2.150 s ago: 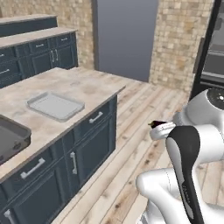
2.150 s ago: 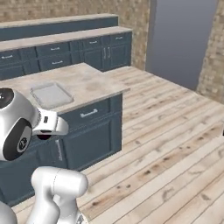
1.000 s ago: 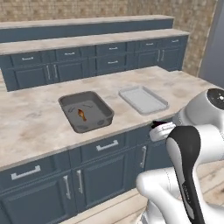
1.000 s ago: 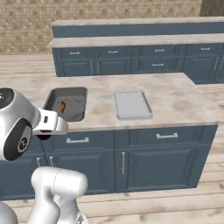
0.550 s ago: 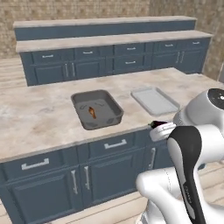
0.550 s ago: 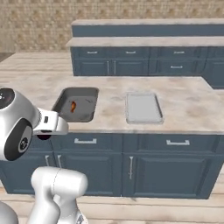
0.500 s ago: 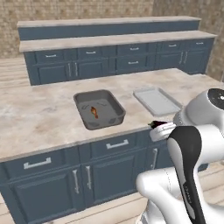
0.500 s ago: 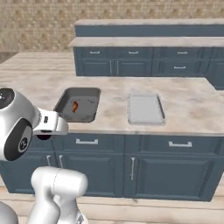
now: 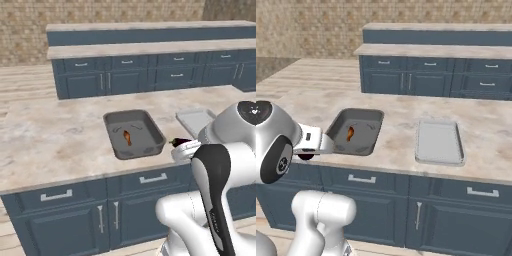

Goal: Place one eggplant and one chicken drumstick in each tupperware on the nearby counter, to pack two identical lunches.

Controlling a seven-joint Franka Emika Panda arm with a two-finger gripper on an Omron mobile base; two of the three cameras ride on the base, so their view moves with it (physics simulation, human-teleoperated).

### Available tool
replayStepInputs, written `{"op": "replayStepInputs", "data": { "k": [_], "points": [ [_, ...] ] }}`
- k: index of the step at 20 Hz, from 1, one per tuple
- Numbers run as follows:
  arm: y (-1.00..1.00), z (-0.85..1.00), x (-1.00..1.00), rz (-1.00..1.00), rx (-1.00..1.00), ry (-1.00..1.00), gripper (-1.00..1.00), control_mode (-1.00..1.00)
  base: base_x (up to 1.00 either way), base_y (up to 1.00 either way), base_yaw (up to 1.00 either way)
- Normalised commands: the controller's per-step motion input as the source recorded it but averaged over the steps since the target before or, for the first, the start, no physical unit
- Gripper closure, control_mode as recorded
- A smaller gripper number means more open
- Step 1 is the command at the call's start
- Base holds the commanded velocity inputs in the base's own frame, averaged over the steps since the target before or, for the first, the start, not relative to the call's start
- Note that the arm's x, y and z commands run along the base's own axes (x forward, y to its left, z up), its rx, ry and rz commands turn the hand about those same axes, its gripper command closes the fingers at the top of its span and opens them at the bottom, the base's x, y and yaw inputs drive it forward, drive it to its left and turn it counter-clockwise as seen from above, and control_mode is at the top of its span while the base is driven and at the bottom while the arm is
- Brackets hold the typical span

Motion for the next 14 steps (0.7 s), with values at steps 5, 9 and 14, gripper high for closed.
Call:
{"op": "replayStepInputs", "data": {
  "k": [5, 9, 14],
  "points": [
    [0.00, 0.00, 0.00, 0.00, 0.00, 0.00, 1.00, 1.00, 0.68, 0.00, 0.12],
    [0.00, 0.00, 0.00, 0.00, 0.00, 0.00, 1.00, 1.00, 0.21, 0.00, 0.08],
    [0.01, -0.05, 0.00, 0.00, 0.00, 0.01, 1.00, -1.00, 0.02, 0.02, 0.05]
  ]
}}
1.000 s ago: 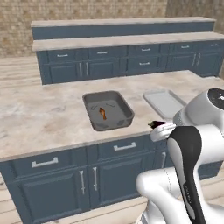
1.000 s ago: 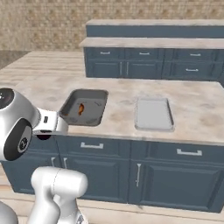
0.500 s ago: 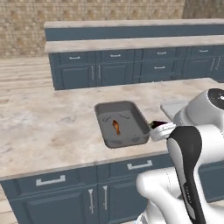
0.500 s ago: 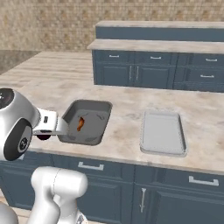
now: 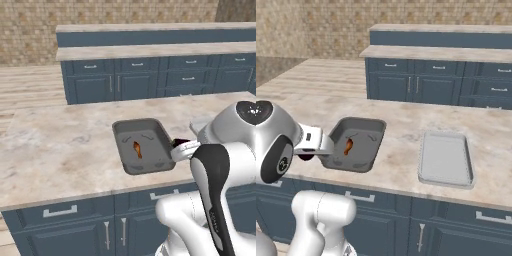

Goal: Place one eggplant and one chicken drumstick in each tupperware on the nearby counter, to pack two identical lunches.

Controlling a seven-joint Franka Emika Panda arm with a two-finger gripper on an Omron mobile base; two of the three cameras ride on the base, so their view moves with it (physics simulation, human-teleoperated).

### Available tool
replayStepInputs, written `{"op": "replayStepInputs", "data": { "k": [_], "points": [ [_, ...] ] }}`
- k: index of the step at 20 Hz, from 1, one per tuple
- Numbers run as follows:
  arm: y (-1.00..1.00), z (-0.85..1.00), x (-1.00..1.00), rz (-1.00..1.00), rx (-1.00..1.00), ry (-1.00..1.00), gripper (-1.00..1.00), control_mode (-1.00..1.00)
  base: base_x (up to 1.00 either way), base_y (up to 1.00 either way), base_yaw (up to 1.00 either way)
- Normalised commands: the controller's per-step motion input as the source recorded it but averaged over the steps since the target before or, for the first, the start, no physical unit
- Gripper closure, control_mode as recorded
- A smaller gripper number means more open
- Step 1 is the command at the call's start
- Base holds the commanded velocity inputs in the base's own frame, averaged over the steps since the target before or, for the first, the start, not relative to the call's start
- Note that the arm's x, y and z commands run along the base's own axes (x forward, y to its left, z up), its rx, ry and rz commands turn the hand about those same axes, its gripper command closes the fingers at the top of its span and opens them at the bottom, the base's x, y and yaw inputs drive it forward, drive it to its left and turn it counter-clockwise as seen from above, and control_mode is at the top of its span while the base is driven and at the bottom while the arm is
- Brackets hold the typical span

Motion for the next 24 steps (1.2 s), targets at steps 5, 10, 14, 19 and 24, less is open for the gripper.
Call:
{"op": "replayStepInputs", "data": {
  "k": [5, 10, 14, 19, 24],
  "points": [
    [0.02, -0.15, 0.38, 0.00, 0.00, 0.04, 1.00, -1.00, 0.00, 0.00, 0.00],
    [0.00, -0.17, 0.98, 0.00, 0.00, 0.08, 1.00, -1.00, 0.00, 0.00, 0.00],
    [0.00, -0.27, 1.00, -0.01, 0.00, 0.09, 1.00, -1.00, 0.00, 0.00, 0.00],
    [0.00, -0.42, 0.84, -0.04, 0.00, 0.11, 1.00, -1.00, 0.00, 0.00, 0.00],
    [0.00, -0.66, 0.62, -0.04, 0.00, 0.05, 1.00, -1.00, 0.00, 0.00, 0.00]
  ]
}}
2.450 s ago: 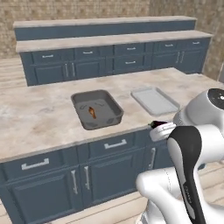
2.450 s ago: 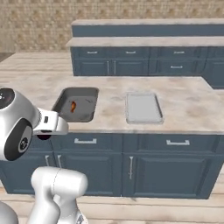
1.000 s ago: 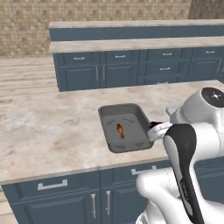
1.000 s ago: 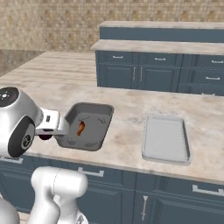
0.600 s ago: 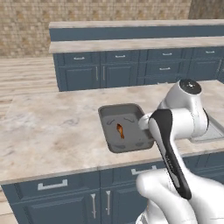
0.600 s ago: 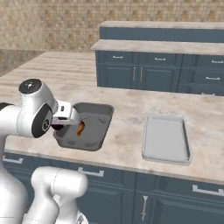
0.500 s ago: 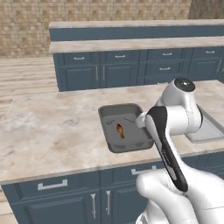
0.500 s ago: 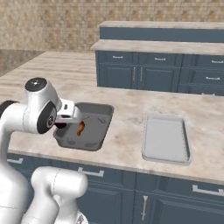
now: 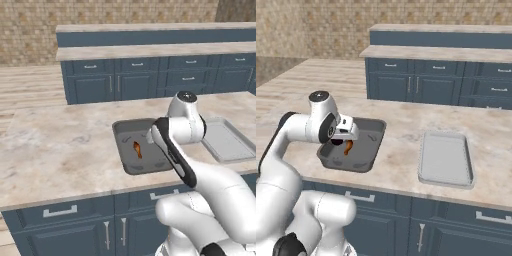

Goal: Place one eggplant and one chicken drumstick in each tupperware on the nearby counter, to pack two identical lunches.

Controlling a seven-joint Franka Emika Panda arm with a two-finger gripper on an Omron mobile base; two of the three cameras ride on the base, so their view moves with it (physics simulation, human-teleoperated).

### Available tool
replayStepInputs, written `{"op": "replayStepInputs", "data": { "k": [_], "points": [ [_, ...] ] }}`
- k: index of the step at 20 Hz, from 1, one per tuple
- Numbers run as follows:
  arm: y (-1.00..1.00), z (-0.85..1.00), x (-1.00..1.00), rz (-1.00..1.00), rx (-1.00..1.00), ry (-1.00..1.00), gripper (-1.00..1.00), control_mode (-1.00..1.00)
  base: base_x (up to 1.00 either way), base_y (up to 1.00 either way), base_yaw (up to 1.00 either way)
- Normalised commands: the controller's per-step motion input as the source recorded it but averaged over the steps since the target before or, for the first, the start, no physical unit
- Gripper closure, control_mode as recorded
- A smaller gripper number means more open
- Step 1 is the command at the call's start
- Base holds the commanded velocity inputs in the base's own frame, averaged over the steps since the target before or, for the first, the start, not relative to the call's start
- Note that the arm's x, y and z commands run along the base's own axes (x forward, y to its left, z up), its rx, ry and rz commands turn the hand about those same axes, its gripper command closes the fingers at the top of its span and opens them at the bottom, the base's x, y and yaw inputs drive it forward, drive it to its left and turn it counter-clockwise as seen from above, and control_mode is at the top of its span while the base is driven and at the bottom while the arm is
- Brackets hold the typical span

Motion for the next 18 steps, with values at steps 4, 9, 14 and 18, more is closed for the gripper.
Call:
{"op": "replayStepInputs", "data": {
  "k": [4, 9, 14, 18],
  "points": [
    [0.00, -0.45, 0.62, -0.02, 0.00, 0.06, 1.00, -1.00, 0.00, 0.00, 0.00],
    [-0.02, -0.28, 0.55, 0.00, 0.00, 0.07, 1.00, -1.00, 0.00, 0.00, 0.00],
    [0.00, -0.23, 0.48, 0.00, 0.00, 0.06, 1.00, -1.00, 0.00, 0.00, 0.00],
    [0.00, -0.26, 0.42, 0.00, 0.00, 0.05, 1.00, -1.00, 0.00, 0.00, 0.00]
  ]
}}
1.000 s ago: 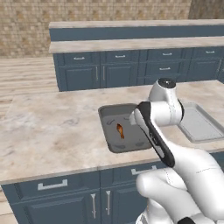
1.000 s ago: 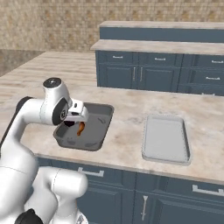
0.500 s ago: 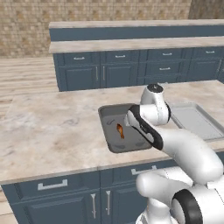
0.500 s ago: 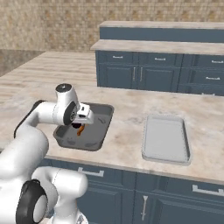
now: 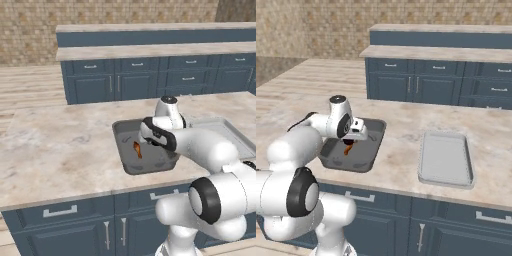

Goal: Place one eggplant and one chicken drumstick in each tupperware on the nearby counter, to pack two identical lunches.

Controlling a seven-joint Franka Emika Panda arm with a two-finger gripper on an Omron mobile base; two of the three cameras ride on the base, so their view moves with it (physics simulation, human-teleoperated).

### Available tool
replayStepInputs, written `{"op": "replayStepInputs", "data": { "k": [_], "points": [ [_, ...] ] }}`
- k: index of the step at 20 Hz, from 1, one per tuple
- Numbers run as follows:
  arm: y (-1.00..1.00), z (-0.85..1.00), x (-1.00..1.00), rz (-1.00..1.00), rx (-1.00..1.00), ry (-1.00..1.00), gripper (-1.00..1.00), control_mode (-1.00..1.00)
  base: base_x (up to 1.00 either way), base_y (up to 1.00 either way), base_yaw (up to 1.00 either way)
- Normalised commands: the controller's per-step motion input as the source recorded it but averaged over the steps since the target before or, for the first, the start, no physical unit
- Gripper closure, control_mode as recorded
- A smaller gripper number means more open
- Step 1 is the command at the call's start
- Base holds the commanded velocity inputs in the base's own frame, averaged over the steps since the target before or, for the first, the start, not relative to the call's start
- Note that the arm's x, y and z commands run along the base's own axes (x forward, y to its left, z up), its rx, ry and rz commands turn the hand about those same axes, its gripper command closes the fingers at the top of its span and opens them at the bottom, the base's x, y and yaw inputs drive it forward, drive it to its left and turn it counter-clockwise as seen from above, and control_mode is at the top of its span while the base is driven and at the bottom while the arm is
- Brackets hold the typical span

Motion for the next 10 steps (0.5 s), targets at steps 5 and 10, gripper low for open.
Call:
{"op": "replayStepInputs", "data": {
  "k": [5, 10],
  "points": [
    [0.00, -0.29, 0.33, 0.00, 0.00, 0.03, 1.00, -1.00, 0.00, 0.00, 0.00],
    [0.00, -0.34, 0.24, 0.00, 0.00, 0.00, 1.00, -1.00, 0.00, 0.00, 0.00]
  ]
}}
